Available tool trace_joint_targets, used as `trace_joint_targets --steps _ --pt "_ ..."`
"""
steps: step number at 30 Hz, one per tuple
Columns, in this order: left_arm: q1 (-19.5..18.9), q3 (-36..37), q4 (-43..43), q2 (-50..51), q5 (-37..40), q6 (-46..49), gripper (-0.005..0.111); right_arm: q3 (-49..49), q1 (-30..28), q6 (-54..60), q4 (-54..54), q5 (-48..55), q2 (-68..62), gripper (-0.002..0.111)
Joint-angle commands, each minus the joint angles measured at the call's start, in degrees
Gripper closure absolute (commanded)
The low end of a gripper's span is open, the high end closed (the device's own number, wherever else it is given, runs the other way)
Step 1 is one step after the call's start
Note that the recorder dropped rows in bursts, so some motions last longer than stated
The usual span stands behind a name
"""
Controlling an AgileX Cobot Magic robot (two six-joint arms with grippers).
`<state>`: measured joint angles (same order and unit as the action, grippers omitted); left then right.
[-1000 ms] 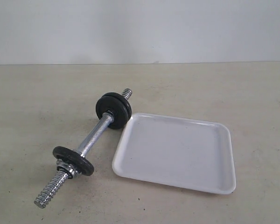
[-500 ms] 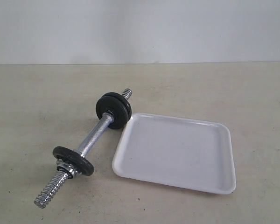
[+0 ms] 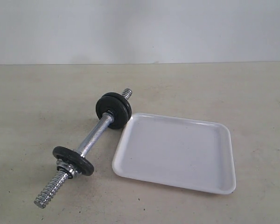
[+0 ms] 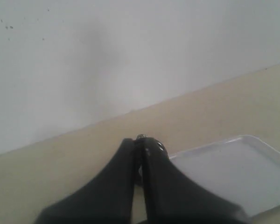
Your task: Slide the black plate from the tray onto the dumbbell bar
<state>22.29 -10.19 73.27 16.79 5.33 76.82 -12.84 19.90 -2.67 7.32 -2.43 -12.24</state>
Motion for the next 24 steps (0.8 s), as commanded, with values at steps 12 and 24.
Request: trace_joint_targets --steps 12,24 --pt "0.03 1.63 0.85 -0.26 -0.83 -2.68 0.102 0.18 0.05 -3.01 2.68 1.8 0.12 0.1" --pt "0.03 1.63 0.85 -0.26 -0.83 -2.68 0.102 0.18 0.05 -2.98 2.54 1.9 2.69 0.1"
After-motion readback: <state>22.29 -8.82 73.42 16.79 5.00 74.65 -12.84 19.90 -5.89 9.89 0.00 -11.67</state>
